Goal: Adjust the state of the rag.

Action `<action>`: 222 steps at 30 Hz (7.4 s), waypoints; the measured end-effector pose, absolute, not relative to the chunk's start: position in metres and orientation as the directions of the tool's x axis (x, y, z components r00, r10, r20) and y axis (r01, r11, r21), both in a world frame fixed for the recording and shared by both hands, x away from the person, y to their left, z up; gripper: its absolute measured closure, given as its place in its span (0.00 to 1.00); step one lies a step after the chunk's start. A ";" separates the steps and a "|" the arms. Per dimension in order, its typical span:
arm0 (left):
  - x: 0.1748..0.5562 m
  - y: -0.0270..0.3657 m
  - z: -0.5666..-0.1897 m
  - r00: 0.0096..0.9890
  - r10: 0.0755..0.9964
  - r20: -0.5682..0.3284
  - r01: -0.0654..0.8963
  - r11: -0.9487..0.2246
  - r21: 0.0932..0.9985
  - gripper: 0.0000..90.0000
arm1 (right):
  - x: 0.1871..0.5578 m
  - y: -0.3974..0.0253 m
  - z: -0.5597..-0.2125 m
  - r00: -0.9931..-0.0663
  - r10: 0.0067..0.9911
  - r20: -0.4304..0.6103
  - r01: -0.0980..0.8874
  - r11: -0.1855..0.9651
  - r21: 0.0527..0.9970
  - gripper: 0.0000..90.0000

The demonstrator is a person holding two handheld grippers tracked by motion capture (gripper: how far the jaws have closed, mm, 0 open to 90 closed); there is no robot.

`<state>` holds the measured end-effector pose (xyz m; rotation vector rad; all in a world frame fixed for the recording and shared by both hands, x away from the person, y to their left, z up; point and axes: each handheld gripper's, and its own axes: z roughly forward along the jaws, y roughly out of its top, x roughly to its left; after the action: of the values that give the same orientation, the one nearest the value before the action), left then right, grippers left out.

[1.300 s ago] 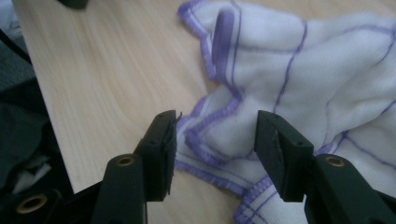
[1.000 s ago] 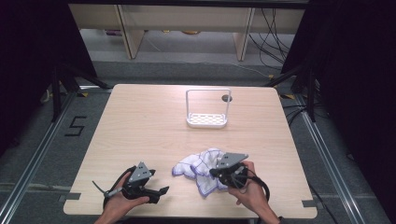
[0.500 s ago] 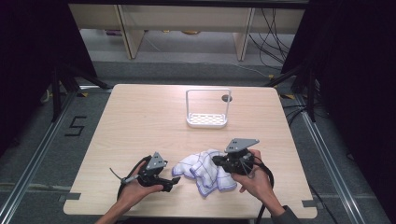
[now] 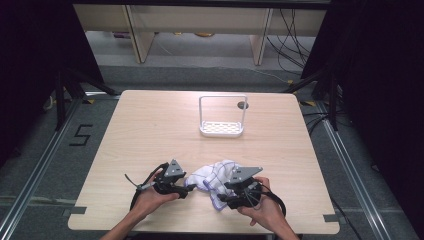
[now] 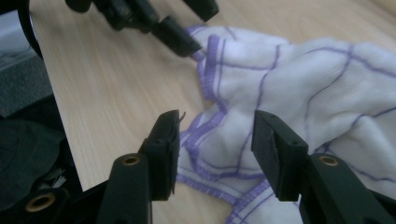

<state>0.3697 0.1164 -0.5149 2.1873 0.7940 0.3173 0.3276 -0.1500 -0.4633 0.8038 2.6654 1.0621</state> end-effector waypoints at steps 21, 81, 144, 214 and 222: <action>0.363 0.111 -0.508 0.835 0.550 0.030 0.349 -0.570 0.744 0.94 | 0.337 -0.147 -0.490 -0.848 0.529 -0.017 0.409 0.676 0.613 0.95; 0.340 0.084 -0.485 0.795 0.590 -0.141 0.472 -0.455 0.755 0.39 | 0.399 -0.240 -0.445 -0.626 0.779 0.024 0.595 0.458 0.661 0.56; 0.400 0.167 -0.491 0.684 0.722 -0.109 0.515 -0.371 0.773 0.47 | 0.409 -0.258 -0.450 -0.607 0.794 0.010 0.549 0.411 0.728 0.56; 0.469 0.139 -0.457 0.724 0.688 0.041 0.344 -0.413 0.843 0.93 | 0.483 -0.218 -0.444 -0.694 0.719 0.039 0.505 0.447 0.739 0.95; 0.420 0.149 -0.447 0.769 0.633 0.089 0.262 -0.439 0.859 0.93 | 0.435 -0.222 -0.420 -0.771 0.636 -0.009 0.397 0.493 0.774 0.95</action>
<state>0.4204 0.1494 -0.4469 2.0316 0.6704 0.5031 0.4349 -0.2225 -0.4198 0.8728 2.4472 1.1543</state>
